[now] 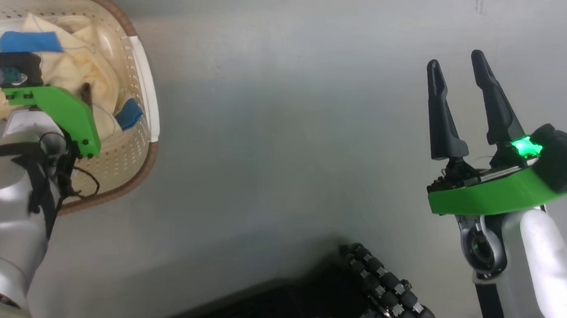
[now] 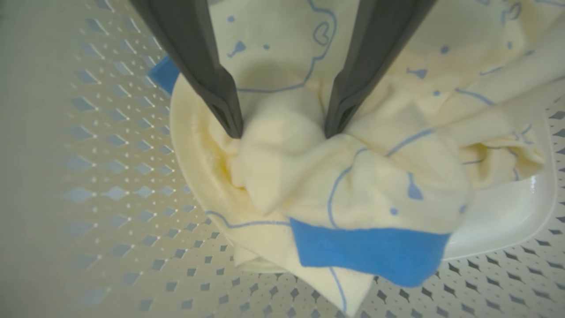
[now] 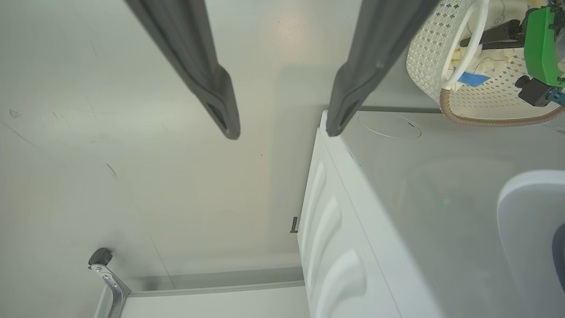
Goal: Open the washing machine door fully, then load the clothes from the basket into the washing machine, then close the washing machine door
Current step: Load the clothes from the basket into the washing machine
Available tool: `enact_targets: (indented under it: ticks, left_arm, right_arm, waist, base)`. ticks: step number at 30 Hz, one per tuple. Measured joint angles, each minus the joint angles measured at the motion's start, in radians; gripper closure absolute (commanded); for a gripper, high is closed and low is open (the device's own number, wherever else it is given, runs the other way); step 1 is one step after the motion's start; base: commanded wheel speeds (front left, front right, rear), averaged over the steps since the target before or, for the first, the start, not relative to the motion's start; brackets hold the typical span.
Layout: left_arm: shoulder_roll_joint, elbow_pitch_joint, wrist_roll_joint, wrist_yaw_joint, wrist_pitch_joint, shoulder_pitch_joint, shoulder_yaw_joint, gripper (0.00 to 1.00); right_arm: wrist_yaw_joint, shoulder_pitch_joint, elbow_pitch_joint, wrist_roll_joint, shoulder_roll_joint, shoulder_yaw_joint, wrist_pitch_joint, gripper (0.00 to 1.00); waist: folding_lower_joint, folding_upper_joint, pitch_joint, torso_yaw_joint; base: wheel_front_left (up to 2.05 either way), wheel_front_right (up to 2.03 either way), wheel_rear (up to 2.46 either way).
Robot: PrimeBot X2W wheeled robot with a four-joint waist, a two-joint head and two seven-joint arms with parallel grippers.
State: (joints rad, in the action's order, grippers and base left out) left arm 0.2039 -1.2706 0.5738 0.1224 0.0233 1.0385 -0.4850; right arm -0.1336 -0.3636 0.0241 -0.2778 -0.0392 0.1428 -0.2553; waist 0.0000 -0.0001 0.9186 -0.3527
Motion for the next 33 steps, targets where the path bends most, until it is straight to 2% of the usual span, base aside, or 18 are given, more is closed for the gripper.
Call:
enact_targets:
  ticks: [7,8,9,10,11,21,33]
  left_arm:
    - [0.028,-0.007,0.02,-0.029,-0.056,0.027,0.009,0.0]
    - [0.031,-0.007,0.02,-0.038,-0.06,0.03,0.01,0.11]
    - [0.032,-0.007,0.02,-0.046,-0.06,0.032,0.01,0.54]
    - [0.033,-0.007,0.02,-0.048,-0.06,0.032,0.01,0.75]
    - [0.036,-0.007,0.02,-0.055,-0.06,0.033,0.01,1.0]
    - [0.029,-0.013,0.02,-0.081,-0.05,0.03,-0.003,1.0]
    - [-0.001,-0.022,0.014,-0.091,0.129,-0.005,-0.031,1.0]
  right_arm:
    - [0.0,-0.015,-0.006,-0.022,0.0,0.018,0.0,0.0]
    - [0.0,-0.016,-0.008,-0.022,0.0,0.019,0.0,0.0]
    - [0.0,-0.016,-0.008,-0.022,0.0,0.019,0.0,0.0]
    - [0.0,-0.016,-0.008,-0.022,0.0,0.019,0.0,0.0]
    - [0.0,-0.016,-0.008,-0.022,0.0,0.019,0.0,0.0]
    - [0.0,-0.019,-0.007,-0.021,0.0,0.005,0.0,0.0]
    - [0.0,-0.015,-0.001,0.01,0.0,-0.047,0.0,0.0]
  waist:
    - [-0.0001,0.0,0.053,-0.036]
    - [0.0,0.0,0.058,-0.04]
    - [0.0,0.0,0.062,-0.043]
    - [0.0,0.0,0.065,-0.045]
    - [-0.0001,0.0,0.068,-0.045]
    - [0.0,0.0,0.052,-0.027]
    - [0.0,0.0001,-0.043,0.03]
  base:
    - [0.0,0.0,0.0]
    - [0.0,0.0,0.0]
    - [0.0,0.0,0.0]
    - [0.0,0.0,0.0]
    - [0.0,0.0,0.0]
    - [0.0,0.0,0.0]
    - [0.0,0.0,0.0]
